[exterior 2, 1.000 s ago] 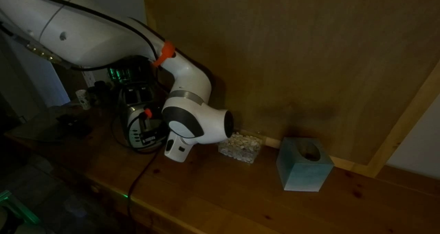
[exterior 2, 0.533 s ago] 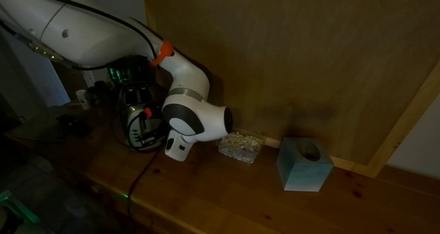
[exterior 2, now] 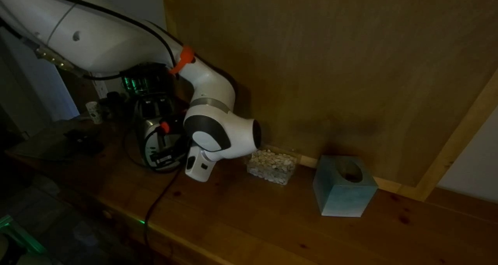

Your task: Press a button on the left side of the toaster

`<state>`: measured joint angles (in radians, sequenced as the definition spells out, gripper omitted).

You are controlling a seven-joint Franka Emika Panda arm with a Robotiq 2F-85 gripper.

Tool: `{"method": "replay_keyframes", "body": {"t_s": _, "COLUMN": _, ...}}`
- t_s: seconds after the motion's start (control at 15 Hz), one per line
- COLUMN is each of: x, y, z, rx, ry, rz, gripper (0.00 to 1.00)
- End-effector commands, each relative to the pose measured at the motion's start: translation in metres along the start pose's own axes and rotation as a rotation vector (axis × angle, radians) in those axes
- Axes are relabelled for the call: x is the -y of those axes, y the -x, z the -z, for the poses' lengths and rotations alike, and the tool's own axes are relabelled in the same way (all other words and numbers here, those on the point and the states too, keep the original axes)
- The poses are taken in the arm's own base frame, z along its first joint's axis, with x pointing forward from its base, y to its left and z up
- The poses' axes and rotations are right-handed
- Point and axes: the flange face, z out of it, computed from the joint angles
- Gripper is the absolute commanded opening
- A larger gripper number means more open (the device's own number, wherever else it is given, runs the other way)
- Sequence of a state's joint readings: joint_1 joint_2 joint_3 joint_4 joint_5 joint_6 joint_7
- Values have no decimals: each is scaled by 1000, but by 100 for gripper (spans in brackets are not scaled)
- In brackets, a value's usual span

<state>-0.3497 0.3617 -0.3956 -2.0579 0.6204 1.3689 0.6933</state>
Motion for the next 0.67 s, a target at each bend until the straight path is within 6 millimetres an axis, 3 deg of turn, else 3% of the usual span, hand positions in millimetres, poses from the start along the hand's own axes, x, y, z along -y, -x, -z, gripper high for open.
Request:
{"method": "replay_keyframes", "body": {"t_s": 0.0, "x": 0, "y": 7, "z": 2, "rx": 28, "ry": 36, "rz": 26, "gripper": 0}}
{"method": "replay_keyframes", "body": {"t_s": 0.6, "x": 3, "y": 7, "z": -1, "rx": 42, "ry": 20, "rz": 7, "gripper": 0}}
